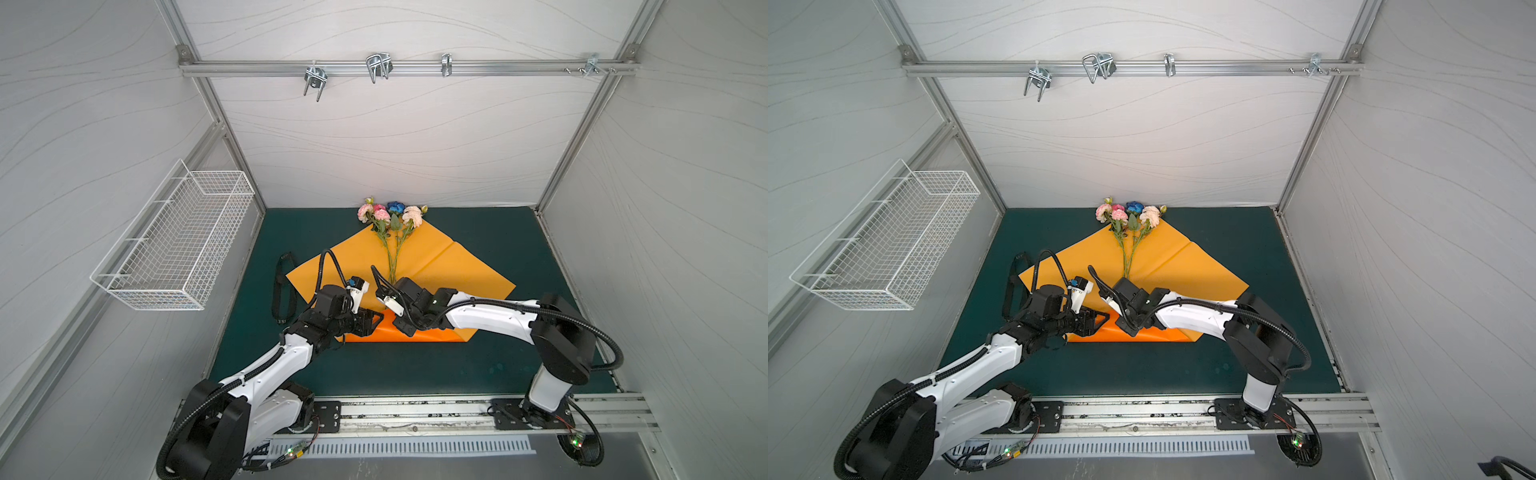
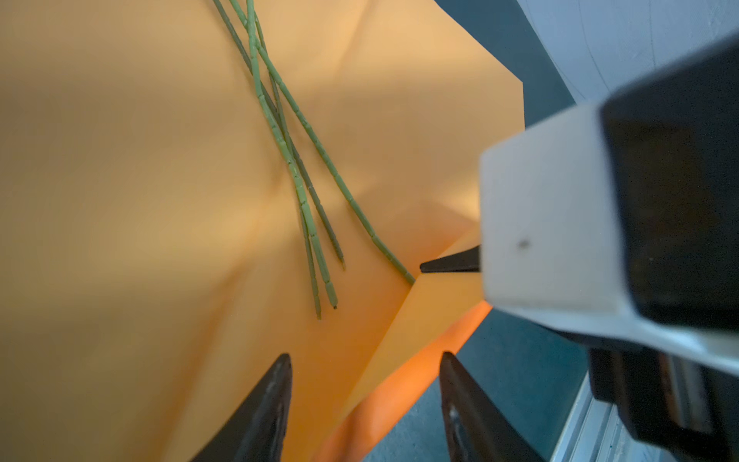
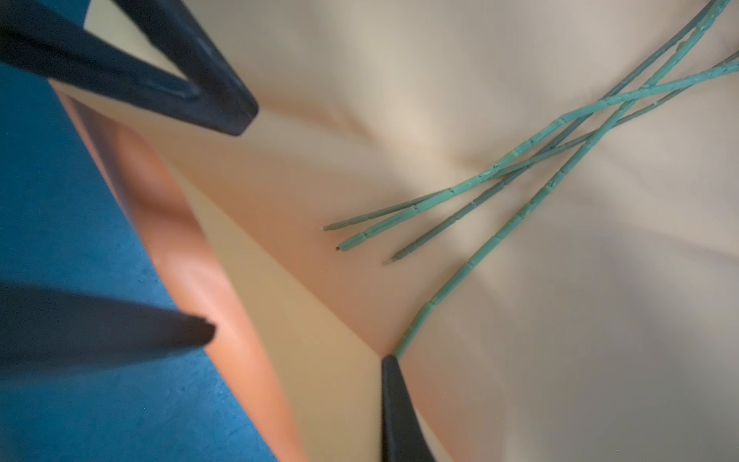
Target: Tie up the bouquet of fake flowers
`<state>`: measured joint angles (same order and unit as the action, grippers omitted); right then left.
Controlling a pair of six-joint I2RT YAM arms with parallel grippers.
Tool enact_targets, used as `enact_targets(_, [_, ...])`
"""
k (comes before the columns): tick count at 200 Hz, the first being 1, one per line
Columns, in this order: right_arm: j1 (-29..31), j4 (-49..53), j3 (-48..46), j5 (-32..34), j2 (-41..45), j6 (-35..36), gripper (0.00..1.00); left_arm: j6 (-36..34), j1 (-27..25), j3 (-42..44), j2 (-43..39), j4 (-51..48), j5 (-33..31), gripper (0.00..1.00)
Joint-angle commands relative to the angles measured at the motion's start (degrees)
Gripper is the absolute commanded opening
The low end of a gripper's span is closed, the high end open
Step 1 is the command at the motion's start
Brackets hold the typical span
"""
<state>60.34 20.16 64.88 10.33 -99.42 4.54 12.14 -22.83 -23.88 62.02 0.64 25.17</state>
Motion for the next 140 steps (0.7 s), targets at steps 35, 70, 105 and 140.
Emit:
enact_targets(35, [-0.66, 1.19, 0.46, -1.36, -0.6, -1.04, 0.18, -1.02, -0.1, -6.28, 7.63, -0.28, 1.37, 0.26])
enact_targets(70, [-0.79, 1.99, 0.14, -0.99, -0.36, -3.18, 0.3, -0.07, -0.09, -7.78, 11.5, 0.0, 0.93, 0.0])
enact_targets(105, [-1.44, 3.44, -0.38, 0.49, 0.84, -6.75, 0.38, 1.8, -0.12, -8.41, 13.82, 1.29, -0.13, 0.0])
enact_targets(140, [-2.06, 7.73, -0.04, 5.54, 3.35, -13.3, 0.51, 2.67, -0.11, -10.45, 17.98, 1.47, 0.51, 0.0])
